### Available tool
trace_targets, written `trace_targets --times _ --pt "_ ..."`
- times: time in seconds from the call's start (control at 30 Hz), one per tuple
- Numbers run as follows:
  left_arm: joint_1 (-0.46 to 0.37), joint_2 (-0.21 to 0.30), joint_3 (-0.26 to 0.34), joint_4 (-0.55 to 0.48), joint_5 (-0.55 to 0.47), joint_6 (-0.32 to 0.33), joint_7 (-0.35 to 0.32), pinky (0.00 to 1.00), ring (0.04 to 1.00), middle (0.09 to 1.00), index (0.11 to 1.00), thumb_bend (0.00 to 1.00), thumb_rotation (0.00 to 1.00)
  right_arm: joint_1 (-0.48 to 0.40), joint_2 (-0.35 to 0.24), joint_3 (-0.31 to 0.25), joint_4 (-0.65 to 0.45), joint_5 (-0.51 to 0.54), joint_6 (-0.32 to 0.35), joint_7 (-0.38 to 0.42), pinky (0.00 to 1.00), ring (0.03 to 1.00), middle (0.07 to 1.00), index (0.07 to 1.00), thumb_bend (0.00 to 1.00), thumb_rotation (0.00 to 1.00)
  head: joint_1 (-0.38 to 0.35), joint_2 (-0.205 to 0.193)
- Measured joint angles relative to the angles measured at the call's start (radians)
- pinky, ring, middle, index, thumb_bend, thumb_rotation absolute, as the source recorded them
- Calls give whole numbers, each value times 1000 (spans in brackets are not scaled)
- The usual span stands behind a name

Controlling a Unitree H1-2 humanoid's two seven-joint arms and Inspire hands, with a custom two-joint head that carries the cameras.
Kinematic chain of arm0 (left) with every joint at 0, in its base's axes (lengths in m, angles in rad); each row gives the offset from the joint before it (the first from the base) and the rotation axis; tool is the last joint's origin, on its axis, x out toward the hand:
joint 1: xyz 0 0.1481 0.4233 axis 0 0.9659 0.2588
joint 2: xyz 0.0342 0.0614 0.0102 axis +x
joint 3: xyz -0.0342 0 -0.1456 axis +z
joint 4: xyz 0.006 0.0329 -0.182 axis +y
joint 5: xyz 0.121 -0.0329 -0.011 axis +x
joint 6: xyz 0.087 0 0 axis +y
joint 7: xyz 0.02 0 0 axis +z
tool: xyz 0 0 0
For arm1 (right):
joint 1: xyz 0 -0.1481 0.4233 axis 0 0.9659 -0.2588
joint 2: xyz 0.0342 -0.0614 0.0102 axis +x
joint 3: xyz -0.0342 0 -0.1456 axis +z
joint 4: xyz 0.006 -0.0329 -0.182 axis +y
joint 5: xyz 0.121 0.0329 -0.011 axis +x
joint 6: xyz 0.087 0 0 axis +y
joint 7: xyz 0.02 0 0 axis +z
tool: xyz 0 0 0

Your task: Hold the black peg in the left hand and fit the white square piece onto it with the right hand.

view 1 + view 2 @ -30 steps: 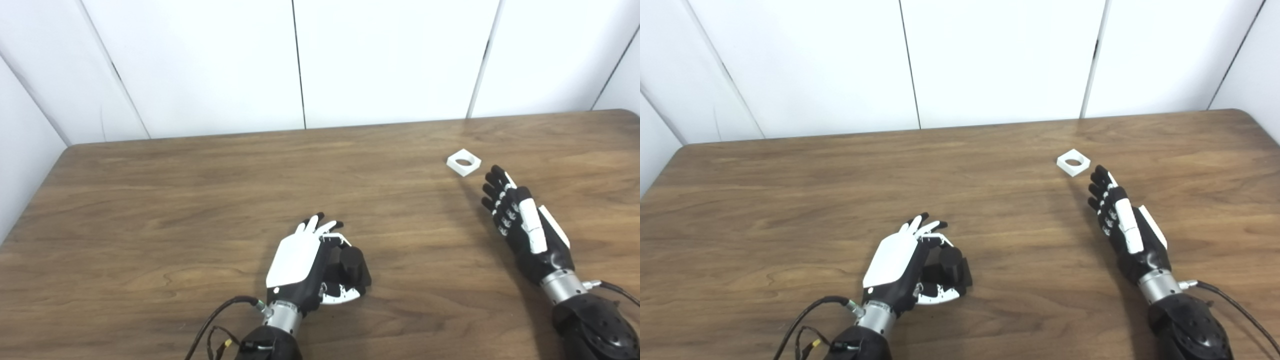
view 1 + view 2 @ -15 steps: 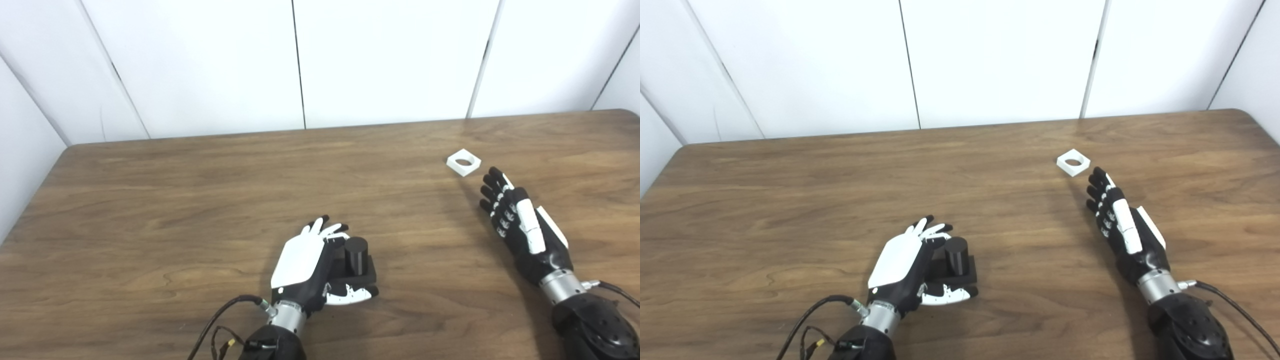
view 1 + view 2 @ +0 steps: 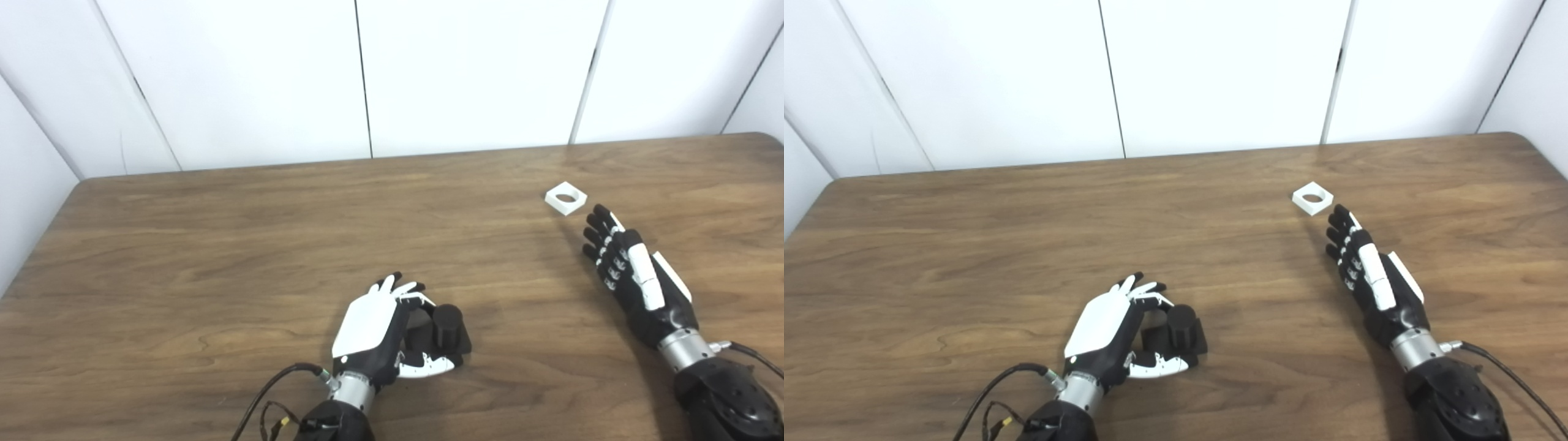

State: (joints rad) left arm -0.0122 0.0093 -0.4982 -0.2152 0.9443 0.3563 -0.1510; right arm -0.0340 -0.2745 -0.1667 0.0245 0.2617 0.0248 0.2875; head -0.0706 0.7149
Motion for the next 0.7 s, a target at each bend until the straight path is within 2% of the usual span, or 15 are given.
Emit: trace_targets --times 0.47,0.7 --pt "-1 -4 -2 0 5 10 6 1000 1000 885 581 805 264 -12 -9 0 16 -2 0 -1 1000 1000 1000 1000 648 968 5 -2" --pt "-1 -11 -3 5 0 13 22 1000 1000 884 548 799 195 -18 -16 -1 22 0 0 -2 1000 1000 1000 1000 626 990 9 -3"
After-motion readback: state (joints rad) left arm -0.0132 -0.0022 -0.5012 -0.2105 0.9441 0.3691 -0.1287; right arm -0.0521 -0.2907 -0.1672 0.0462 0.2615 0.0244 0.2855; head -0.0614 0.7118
